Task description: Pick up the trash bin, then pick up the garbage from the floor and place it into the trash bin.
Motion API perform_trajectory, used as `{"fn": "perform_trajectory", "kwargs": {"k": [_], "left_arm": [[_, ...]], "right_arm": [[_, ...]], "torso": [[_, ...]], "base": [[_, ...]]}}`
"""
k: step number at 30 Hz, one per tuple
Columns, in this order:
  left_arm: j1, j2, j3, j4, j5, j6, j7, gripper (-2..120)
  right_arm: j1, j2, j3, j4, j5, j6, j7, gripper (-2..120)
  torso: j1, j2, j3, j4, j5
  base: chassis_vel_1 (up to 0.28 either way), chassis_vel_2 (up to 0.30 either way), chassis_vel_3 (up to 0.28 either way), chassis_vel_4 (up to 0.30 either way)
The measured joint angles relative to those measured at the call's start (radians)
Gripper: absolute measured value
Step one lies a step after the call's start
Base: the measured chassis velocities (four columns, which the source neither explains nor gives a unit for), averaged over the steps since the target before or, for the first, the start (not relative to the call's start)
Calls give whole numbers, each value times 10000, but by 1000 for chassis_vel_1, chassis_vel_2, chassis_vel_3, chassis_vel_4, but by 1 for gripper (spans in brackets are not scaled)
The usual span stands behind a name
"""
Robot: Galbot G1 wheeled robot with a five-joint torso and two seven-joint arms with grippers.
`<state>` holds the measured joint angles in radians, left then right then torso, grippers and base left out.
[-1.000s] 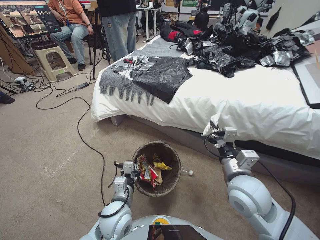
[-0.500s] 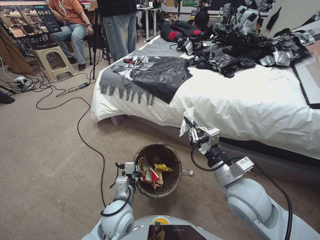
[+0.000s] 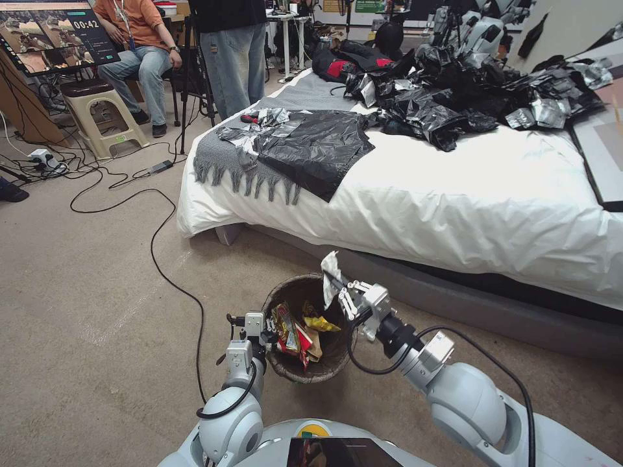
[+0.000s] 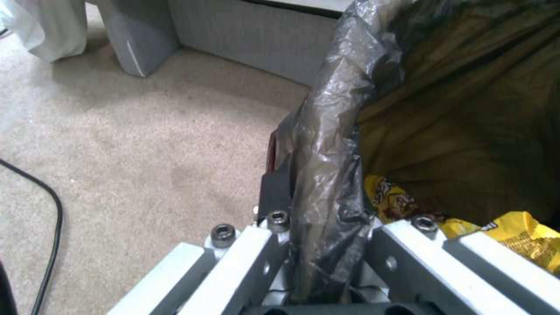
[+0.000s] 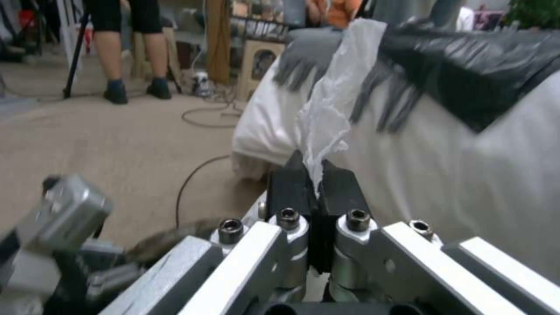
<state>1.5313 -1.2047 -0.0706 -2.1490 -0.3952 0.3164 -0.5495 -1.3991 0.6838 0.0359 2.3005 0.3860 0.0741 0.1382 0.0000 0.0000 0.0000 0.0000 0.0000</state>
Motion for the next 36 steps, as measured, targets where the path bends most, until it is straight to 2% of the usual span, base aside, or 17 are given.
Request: {"fn": "perform_trajectory", "kwargs": {"k": [21,26,32,33,36], "left_arm": [[22,6,-15,-129,4,-5,4,0],[29,9,-13,-236,4,-13,6,0],[34,49,-16,-293,-9,-28,8,0],[34,49,-16,-293,-9,-28,8,0],[8,43,21,-286,-31,-34,2,0]], "right_arm": [[190,289,-1052,-991,-682,80,41,0],[391,730,-1725,-1929,-1134,126,118,-2],[625,1168,-1939,-2752,-1478,9,481,19],[625,1168,-1939,-2752,-1478,9,481,19],[733,1335,-2011,-3015,-1522,-259,847,34]], "torso": [[0,0,0,-1,1],[0,0,0,0,-2],[0,0,0,0,0],[0,0,0,0,0],[0,0,0,0,-1]], "base": [[0,0,0,0],[0,0,0,0],[0,0,0,0],[0,0,0,0],[0,0,0,0]]}}
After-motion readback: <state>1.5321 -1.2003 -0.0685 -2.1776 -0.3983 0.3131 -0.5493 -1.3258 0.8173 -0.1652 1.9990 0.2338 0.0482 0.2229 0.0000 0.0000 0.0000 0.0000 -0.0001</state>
